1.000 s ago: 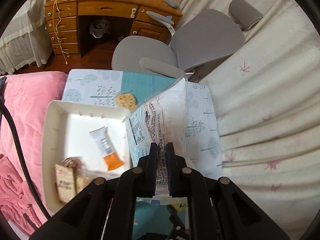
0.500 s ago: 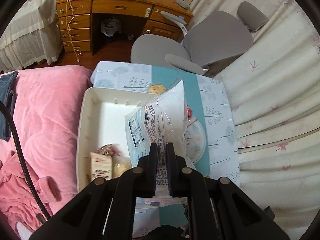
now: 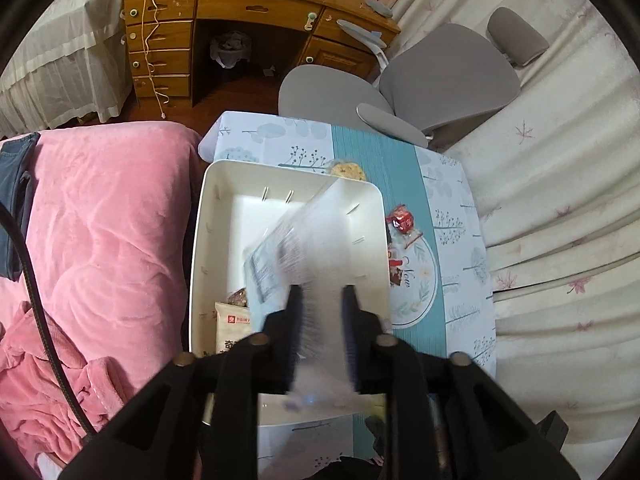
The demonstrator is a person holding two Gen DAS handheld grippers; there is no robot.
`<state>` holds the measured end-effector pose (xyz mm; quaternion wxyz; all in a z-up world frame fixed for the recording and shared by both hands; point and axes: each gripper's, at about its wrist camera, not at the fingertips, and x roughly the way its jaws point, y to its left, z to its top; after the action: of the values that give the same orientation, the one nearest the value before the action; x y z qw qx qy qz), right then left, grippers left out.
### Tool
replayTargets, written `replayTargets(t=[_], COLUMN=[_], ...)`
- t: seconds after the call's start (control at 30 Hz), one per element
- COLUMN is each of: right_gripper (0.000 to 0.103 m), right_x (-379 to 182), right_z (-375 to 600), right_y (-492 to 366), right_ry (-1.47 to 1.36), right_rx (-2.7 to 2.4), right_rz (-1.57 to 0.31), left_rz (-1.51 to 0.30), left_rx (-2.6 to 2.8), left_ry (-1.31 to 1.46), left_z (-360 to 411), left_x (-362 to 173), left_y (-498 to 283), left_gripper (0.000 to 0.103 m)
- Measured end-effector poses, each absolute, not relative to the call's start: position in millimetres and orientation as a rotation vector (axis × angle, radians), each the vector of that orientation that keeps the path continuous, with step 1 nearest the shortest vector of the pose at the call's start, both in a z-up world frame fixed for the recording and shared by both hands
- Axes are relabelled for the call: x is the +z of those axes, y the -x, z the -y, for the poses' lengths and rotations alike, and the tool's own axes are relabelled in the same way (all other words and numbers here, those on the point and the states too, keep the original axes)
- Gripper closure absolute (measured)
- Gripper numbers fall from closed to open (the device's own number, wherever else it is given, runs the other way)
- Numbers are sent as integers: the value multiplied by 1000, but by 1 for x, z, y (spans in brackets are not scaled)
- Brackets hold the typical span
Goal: Organize snacks
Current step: 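Carry both snacks over the white tray and open both tools to drop them, then withdraw both open tools from the tray toward the remaining snacks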
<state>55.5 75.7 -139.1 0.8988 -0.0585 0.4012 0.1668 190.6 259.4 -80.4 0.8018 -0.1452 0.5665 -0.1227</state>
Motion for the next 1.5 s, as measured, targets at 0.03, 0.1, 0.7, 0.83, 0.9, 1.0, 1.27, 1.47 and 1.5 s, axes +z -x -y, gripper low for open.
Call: replayTargets(t=[0.03,0.1,0.7,0.83,0.9,1.0,1.27,1.47,1.5], right_gripper=[41,38,33,33,31,29,28,27,27], right_x=[-140,-142,-130,-123,-120,-116,-105,-104,-104], right_z=[-77,-77,-37,-15,-2,22,93,138,142], right_y=[-56,-55,-50,-53,-54,-60,-86,-112,-116], right_ry=[122,121,102,73,62,31,-32,-62,-66], right_rx=[346,335,283,280,278,278,298,328,334], right_rz=[-840,-850,-878,-883,-885,-890,-941,-969,-972], left_rz=[-1204,-1189,-1118,-1099,-1101,-1111,-1080,-1022,-1016], left_rx=[-271,-285,-328,-323,-311,-282,-188,-98,-83], left_ry=[303,284,302,333,340,351,388,372,363], left_z=[-258,-253,-205,-189,-179,-161,-106,-65,-58], left_x=[-81,-82,-91,-94,-96,-98,-101,-101,-102], left_y=[-189,-185,-147,-137,-134,-127,-112,-107,-107], left_gripper=[73,62,32,28,28,28,28,22,22])
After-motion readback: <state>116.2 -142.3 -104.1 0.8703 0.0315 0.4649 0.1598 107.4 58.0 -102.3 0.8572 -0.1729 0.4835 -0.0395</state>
